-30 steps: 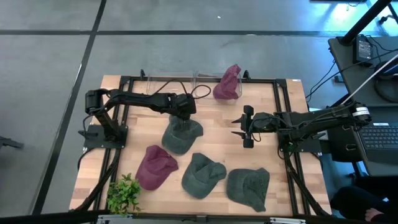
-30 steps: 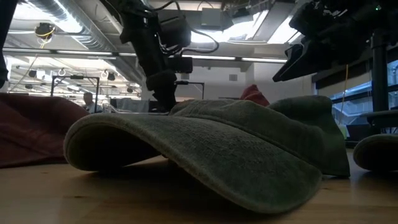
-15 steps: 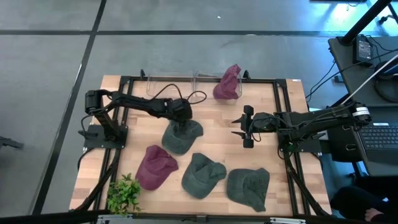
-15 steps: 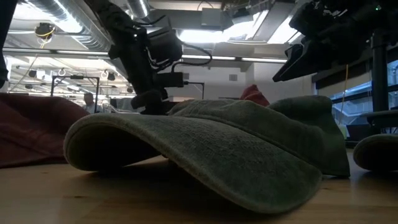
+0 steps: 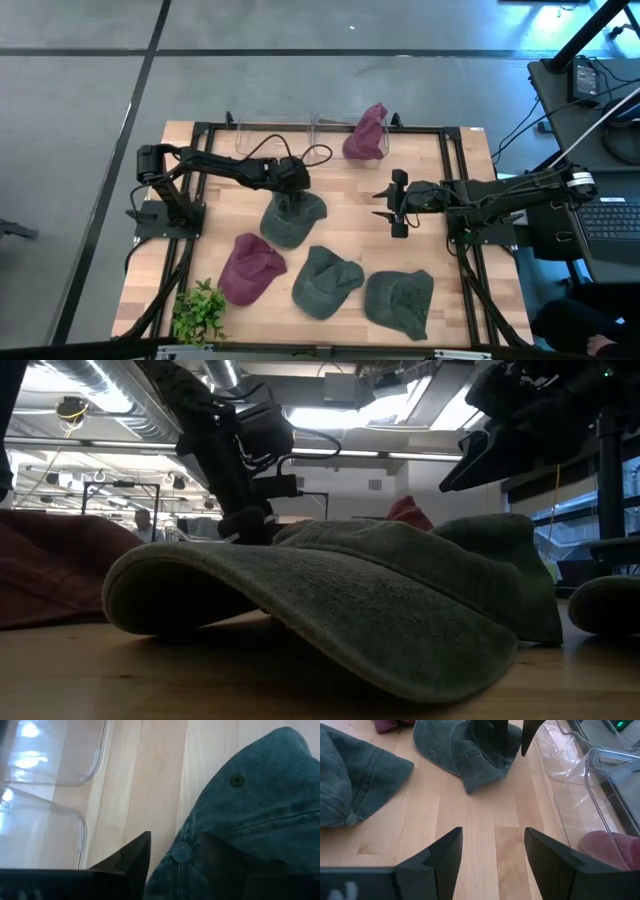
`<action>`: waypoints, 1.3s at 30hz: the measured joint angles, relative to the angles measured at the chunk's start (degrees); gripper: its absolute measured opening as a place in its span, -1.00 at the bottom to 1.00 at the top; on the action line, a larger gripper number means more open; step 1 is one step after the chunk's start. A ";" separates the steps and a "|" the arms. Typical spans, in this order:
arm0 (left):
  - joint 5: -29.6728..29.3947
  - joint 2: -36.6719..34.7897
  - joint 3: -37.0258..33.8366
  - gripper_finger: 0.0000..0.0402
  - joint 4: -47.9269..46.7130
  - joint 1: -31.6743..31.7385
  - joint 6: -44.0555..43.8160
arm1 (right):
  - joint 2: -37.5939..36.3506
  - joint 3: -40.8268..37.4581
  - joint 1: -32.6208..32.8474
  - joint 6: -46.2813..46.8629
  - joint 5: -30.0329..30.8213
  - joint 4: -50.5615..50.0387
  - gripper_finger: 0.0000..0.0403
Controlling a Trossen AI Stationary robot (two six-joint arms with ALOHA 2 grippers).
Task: Pick & Place hat
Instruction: Put the top left black cap into the left transparent bin
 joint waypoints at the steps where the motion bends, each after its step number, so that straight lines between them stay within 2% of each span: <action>1: -0.11 0.00 0.00 -0.10 -0.17 0.00 -0.65 | 0.00 0.00 0.00 0.00 0.00 0.00 0.06; 7: -3.20 -0.09 0.00 0.09 -0.06 0.01 -1.65 | 0.02 0.00 0.00 0.00 0.00 0.00 0.06; 13: 6.21 2.59 0.07 0.10 0.37 0.46 -1.58 | 0.01 0.00 0.00 0.01 0.00 0.00 0.06; 18: 0.92 5.47 0.27 0.05 0.60 0.57 -1.66 | 0.02 0.00 0.00 0.09 0.00 0.00 0.06; 21: 1.35 6.25 0.33 0.00 0.34 0.95 -1.73 | 0.02 0.00 0.00 0.11 0.00 0.00 0.06; 25: 4.17 6.38 0.27 -0.17 0.25 1.25 -2.61 | 0.02 0.00 -0.01 0.07 0.00 -0.02 0.06; 35: 5.92 5.75 0.28 -0.89 0.19 1.19 0.39 | 0.02 0.00 0.00 0.04 0.00 0.00 0.06; 39: 6.44 2.99 1.25 -0.98 -3.14 1.20 -0.09 | 0.02 0.00 0.00 0.04 0.00 0.00 0.06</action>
